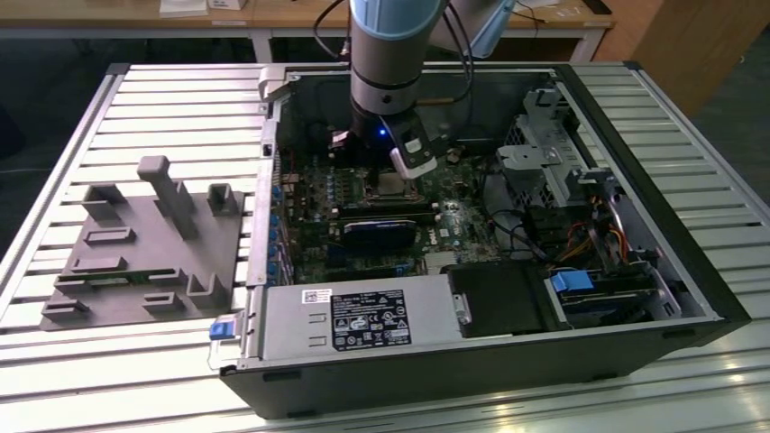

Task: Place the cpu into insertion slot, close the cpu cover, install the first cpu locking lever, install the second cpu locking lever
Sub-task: 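Close the cpu cover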

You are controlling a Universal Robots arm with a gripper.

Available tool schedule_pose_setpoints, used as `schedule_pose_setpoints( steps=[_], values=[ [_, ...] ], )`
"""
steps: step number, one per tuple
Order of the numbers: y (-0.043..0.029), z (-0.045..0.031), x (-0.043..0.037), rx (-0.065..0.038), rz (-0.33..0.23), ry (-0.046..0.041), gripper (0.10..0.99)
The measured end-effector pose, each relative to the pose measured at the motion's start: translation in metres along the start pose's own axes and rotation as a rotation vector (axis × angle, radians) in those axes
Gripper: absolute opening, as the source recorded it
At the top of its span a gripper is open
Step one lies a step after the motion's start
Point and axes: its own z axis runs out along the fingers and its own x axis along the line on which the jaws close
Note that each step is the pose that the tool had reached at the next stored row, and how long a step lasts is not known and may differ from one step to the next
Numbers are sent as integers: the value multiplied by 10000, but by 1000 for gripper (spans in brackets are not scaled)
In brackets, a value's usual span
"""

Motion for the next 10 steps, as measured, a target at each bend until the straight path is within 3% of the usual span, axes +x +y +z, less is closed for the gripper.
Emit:
schedule_pose_setpoints(
  steps=[10],
  values=[
    [-10,34,23,-4,1,4,106]
  ],
)
